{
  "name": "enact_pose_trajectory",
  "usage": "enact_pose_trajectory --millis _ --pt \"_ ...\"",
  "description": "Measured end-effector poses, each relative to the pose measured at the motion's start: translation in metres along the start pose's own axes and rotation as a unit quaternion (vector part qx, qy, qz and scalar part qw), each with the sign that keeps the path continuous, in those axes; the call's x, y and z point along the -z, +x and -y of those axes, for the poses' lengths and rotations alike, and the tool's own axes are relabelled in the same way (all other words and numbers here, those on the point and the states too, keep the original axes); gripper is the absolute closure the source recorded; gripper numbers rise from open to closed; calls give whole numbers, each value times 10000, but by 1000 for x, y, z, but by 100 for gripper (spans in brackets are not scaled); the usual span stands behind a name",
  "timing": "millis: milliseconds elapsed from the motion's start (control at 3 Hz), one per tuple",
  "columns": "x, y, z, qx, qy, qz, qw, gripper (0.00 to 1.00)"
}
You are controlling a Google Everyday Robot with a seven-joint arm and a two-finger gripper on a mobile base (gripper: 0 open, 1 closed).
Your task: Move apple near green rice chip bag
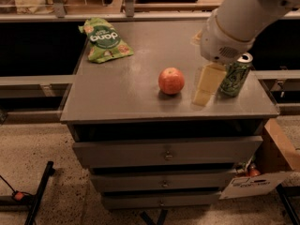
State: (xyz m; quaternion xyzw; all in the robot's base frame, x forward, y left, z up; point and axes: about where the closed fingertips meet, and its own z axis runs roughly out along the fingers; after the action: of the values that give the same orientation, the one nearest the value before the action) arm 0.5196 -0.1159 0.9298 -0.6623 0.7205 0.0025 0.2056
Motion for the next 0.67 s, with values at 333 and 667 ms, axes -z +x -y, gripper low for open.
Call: enact_pose_trajectory --millis 333,667 --pt "-36 -31 16 196 -61 107 9997 0" --pt "-72 -41 35 70 -144 35 9999 0"
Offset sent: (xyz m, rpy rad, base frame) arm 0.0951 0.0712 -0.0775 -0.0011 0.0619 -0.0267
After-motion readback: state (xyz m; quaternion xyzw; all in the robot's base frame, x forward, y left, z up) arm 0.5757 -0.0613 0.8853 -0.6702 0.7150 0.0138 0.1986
